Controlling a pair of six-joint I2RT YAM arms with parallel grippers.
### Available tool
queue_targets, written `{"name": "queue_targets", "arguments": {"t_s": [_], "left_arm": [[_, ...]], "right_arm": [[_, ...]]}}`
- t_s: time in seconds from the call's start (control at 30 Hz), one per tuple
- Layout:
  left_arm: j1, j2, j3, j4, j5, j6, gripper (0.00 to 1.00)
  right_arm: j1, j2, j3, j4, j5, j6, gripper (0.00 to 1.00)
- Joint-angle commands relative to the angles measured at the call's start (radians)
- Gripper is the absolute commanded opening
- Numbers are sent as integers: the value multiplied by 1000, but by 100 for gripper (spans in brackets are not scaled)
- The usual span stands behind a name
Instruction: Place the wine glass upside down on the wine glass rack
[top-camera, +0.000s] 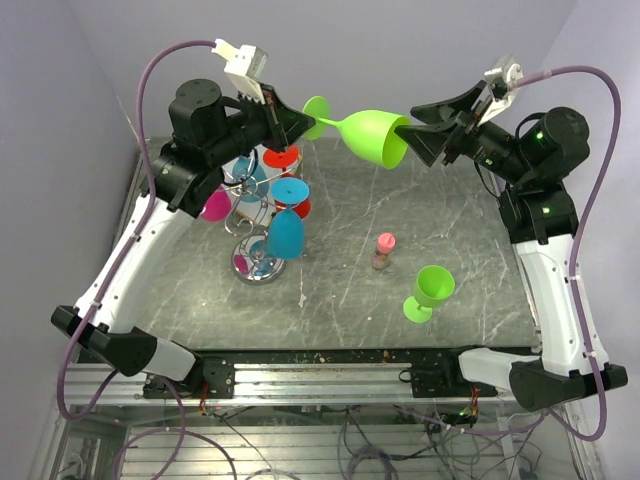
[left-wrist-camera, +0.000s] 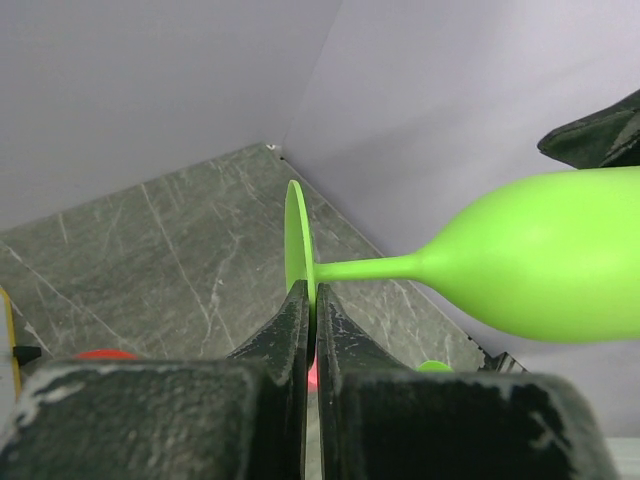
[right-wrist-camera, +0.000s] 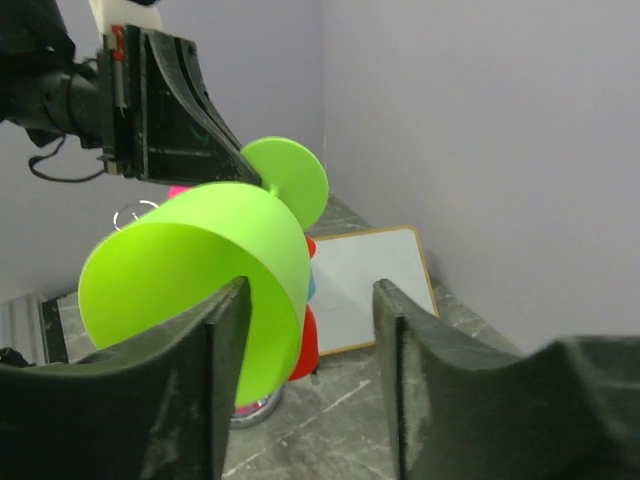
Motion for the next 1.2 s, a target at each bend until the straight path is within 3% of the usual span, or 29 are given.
{"name": "queue_targets", "arguments": {"t_s": [0.0, 0.1, 0.3, 0.53, 0.8, 1.17], "left_arm": [[17, -50, 23, 19, -5, 54, 7], [31, -68, 9, 24, -6, 65, 7], [53, -109, -23, 17, -21, 126, 7], [56, -164, -35, -42, 18, 338, 7], [31, -235, 3, -278, 184, 689, 7], [14, -283, 63, -561, 161, 983, 7]], "right_arm": [[3, -36, 11, -66, 33, -76, 56], [3, -52, 4, -85, 44, -96, 68], [3, -89, 10, -140, 72, -146, 80], [1, -132, 3, -213, 119, -234, 83], [1, -143, -99, -268, 198, -401, 84], [1, -193, -297, -320, 148, -572, 87]]}}
